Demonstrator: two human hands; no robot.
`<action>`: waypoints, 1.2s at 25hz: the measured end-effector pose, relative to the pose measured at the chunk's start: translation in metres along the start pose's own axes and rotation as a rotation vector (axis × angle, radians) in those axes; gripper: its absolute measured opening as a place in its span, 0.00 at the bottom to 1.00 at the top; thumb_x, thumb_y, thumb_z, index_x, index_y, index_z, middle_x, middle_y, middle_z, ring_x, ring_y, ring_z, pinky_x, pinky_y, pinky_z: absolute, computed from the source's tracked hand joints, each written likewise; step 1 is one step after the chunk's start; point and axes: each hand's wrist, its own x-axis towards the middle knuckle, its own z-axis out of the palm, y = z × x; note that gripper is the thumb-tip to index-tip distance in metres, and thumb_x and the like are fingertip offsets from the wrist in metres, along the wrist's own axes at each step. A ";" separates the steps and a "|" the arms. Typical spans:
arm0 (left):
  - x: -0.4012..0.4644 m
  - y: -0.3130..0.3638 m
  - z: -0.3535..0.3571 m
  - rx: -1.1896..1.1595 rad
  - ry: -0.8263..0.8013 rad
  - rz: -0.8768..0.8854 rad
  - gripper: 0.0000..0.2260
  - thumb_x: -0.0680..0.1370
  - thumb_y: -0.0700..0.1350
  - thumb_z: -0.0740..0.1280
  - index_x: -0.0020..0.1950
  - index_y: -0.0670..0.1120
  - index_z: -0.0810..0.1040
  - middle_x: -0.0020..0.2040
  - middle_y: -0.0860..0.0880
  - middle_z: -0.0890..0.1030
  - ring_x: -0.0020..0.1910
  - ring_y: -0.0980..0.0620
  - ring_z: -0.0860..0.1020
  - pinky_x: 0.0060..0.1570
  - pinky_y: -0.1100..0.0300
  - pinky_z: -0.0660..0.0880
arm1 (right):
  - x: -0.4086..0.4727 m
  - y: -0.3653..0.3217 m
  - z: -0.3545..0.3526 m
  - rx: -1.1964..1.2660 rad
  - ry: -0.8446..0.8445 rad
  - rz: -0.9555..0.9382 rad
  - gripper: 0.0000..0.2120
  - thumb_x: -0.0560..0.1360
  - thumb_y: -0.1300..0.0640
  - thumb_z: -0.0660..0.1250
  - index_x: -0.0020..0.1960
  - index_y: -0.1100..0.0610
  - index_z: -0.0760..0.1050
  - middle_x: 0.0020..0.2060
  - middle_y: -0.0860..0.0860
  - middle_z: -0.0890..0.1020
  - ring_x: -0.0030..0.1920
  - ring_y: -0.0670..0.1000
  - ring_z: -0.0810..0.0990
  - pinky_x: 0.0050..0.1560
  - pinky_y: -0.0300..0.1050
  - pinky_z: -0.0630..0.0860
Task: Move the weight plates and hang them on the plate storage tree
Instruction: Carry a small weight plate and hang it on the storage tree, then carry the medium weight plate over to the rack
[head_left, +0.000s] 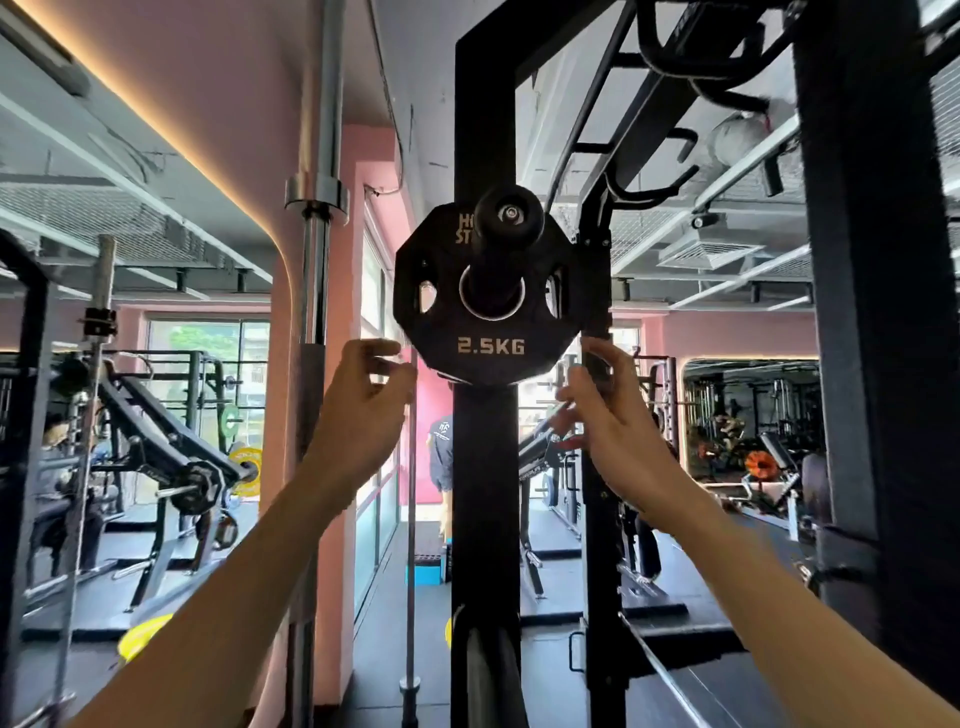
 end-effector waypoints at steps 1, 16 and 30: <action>-0.021 -0.002 -0.007 -0.005 -0.015 -0.015 0.09 0.80 0.48 0.65 0.60 0.53 0.71 0.49 0.55 0.78 0.49 0.50 0.81 0.53 0.48 0.79 | -0.019 -0.003 -0.001 0.013 -0.003 0.009 0.14 0.80 0.44 0.57 0.65 0.39 0.64 0.53 0.55 0.78 0.45 0.51 0.82 0.44 0.46 0.81; -0.359 -0.059 -0.096 -0.001 -0.284 -0.501 0.04 0.73 0.59 0.65 0.44 0.64 0.78 0.46 0.60 0.82 0.50 0.56 0.81 0.53 0.55 0.76 | -0.359 0.006 0.013 -0.037 0.081 0.615 0.11 0.82 0.53 0.58 0.51 0.55 0.77 0.43 0.52 0.82 0.40 0.51 0.81 0.37 0.44 0.76; -0.681 -0.075 -0.095 0.291 -0.777 -1.282 0.05 0.81 0.54 0.62 0.49 0.55 0.75 0.50 0.51 0.80 0.49 0.52 0.79 0.48 0.55 0.75 | -0.723 -0.012 -0.070 -0.236 0.107 1.495 0.14 0.82 0.48 0.59 0.45 0.56 0.77 0.37 0.53 0.80 0.36 0.51 0.78 0.33 0.47 0.74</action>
